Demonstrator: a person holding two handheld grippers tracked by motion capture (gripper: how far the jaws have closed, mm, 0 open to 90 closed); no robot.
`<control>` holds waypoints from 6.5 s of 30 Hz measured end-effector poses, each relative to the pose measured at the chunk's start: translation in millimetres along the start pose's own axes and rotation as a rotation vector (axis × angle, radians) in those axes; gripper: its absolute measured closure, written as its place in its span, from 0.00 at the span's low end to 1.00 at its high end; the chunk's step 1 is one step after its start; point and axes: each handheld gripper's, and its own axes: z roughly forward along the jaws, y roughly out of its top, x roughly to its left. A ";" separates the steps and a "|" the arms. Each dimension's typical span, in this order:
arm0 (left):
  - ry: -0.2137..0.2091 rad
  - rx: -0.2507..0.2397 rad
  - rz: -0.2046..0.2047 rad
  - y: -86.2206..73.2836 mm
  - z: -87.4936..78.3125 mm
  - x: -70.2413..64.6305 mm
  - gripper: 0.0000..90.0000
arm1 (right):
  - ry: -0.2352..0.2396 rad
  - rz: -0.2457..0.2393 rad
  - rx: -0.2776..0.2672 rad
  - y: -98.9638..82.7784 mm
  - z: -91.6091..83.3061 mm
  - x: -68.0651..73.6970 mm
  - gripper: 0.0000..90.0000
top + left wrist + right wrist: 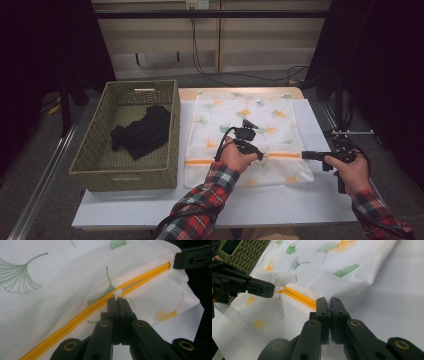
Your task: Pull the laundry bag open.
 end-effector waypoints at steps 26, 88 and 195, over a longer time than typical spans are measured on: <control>0.033 0.012 -0.006 -5.2 -7.0 10.5 1.00 | -0.014 -0.009 0.005 0.0 -1.4 0.1 0.97; 0.093 0.034 -0.039 -14.3 -18.5 30.3 1.00 | -0.021 -0.010 0.014 -0.1 -0.3 -0.2 0.97; 0.196 0.023 -0.153 -31.7 -49.3 61.5 1.00 | -0.047 0.002 0.013 -0.2 -0.9 -5.8 0.97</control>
